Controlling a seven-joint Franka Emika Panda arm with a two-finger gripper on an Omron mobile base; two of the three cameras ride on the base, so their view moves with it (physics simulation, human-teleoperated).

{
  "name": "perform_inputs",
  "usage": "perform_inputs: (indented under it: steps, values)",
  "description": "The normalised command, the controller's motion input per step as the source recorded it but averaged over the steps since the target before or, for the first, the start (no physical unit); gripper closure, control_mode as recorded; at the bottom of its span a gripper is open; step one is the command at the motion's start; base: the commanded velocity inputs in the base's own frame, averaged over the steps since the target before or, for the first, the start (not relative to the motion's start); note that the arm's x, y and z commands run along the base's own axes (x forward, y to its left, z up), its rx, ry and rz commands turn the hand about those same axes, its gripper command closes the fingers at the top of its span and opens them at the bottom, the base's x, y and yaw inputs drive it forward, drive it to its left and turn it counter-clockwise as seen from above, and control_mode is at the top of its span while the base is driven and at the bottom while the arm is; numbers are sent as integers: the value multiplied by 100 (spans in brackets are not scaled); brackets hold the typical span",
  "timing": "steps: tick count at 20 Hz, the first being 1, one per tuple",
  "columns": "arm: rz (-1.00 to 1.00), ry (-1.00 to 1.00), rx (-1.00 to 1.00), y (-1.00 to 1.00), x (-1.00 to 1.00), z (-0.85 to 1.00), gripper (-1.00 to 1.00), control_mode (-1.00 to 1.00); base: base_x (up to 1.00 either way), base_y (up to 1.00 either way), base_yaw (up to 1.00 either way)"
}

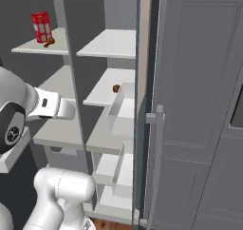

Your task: There's a chicken drumstick in the fridge that needs to be moved to the freezer for freezing. Pick up the chicken drumstick from the fridge, place it on any shelf in the freezer, and close the fridge and freezer doors when done.

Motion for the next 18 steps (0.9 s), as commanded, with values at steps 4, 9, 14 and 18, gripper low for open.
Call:
perform_inputs:
  steps: [4, 9, 14, 18]
  values:
    - [0, 0, 0, 0, 0, 0, -100, 100, -46, 56, 0]
    - [0, 0, 0, 0, 0, 0, -100, 100, -7, 45, 0]
    - [0, 0, 0, 0, 0, 0, -100, 100, -8, 0, 0]
    - [0, 0, 0, 0, 0, 0, -100, 100, -60, -1, 0]
